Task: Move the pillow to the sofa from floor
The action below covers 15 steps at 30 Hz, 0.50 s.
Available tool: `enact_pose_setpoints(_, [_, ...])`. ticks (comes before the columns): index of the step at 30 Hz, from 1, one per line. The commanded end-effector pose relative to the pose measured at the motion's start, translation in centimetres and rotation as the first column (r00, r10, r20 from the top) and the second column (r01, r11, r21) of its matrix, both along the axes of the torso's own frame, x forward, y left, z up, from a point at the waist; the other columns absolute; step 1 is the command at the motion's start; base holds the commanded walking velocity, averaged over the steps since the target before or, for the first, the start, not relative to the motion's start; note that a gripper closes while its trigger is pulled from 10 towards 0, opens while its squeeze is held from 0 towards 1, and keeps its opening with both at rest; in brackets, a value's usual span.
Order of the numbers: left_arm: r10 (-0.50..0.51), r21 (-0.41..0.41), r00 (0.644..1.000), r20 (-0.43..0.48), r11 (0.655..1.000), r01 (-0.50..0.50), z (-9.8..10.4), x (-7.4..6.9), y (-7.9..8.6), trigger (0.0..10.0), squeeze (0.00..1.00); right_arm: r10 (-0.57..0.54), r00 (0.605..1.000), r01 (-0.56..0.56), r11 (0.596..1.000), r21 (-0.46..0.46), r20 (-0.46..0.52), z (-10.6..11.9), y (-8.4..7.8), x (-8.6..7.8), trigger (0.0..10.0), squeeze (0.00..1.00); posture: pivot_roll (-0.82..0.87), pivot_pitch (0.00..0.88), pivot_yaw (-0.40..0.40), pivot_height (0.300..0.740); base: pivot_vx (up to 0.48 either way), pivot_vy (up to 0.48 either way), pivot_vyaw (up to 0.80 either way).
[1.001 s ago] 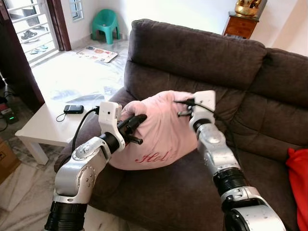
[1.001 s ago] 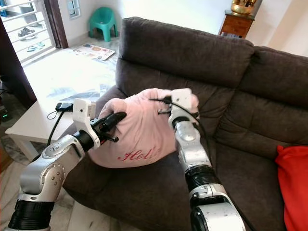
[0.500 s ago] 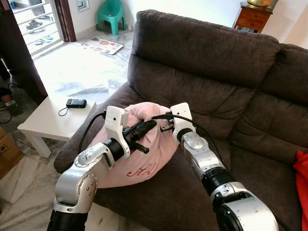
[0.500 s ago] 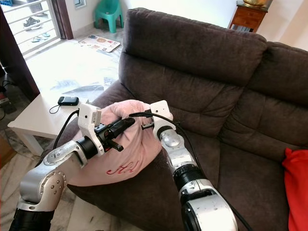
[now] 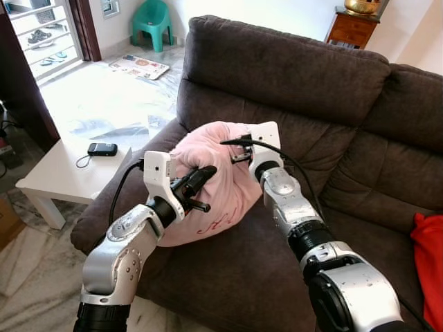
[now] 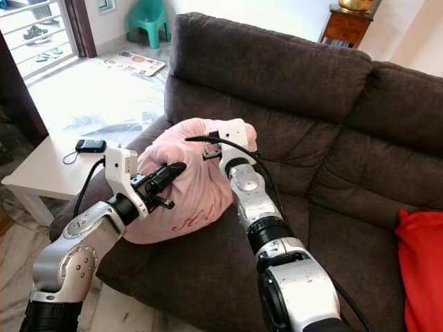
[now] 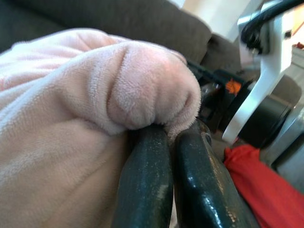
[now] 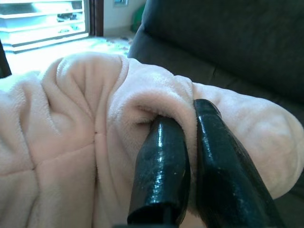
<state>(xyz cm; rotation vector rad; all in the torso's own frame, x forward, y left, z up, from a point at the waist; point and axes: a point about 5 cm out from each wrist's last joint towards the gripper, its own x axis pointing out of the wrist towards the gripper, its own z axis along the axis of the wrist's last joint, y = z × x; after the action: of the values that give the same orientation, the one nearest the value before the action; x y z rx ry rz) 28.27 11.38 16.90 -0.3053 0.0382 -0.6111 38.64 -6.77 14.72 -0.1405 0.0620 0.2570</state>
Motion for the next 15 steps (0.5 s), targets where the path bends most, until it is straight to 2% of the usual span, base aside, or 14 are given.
enact_pose_setpoints(1, [-0.124, -0.001, 0.992, 0.0, 0.992, 0.124, -0.05, -0.65, -2.34, 10.0, 0.0, 0.107, 0.991, -0.108, 0.994, 0.001, 0.081, 1.63, 2.53, -0.18, 10.0, 0.0, 0.17, 0.0, -0.177, 0.74, 0.0, 0.0, 0.0])
enact_pose_setpoints(11, [-0.123, -0.034, 0.992, -0.015, 0.992, 0.122, -0.54, -0.83, -3.06, 10.0, 0.0, 0.101, 0.993, -0.102, 0.995, 0.007, 0.063, 1.13, 2.22, -0.21, 10.0, 0.01, 0.16, 0.0, -0.18, 0.74, 0.0, 0.0, 0.0])
enact_pose_setpoints(12, [-0.118, -0.035, 0.993, -0.014, 0.992, 0.118, -0.53, -0.79, -3.04, 10.0, 0.0, 0.102, 0.993, -0.102, 0.995, 0.008, 0.063, 1.16, 2.22, -0.19, 10.0, 0.55, 0.16, 0.0, -0.18, 0.74, 0.0, 0.0, 0.0])
enact_pose_setpoints(13, [-0.113, -0.036, 0.993, -0.014, 0.993, 0.113, -0.53, -0.75, -3.01, 10.0, 0.0, 0.101, 0.993, -0.102, 0.995, 0.008, 0.063, 1.19, 2.23, -0.17, 10.0, 0.55, 0.16, 0.0, -0.181, 0.74, 0.0, 0.0, 0.0])
enact_pose_setpoints(14, [-0.102, -0.038, 0.995, -0.012, 0.994, 0.102, -0.54, -0.68, -2.93, 10.0, 0.0, 0.104, 0.993, -0.105, 0.994, 0.007, 0.064, 1.25, 2.28, -0.13, 10.0, 0.74, 0.16, 0.0, -0.18, 0.74, 0.0, 0.0, 0.0])
enact_pose_setpoints(15, [-0.1, -0.039, 0.995, -0.012, 0.994, 0.099, -0.53, -0.67, -2.91, 10.0, 0.0, 0.105, 0.992, -0.106, 0.994, 0.008, 0.065, 1.26, 2.3, -0.12, 10.0, 0.74, 0.16, 0.0, -0.181, 0.74, 0.0, 0.0, 0.0])
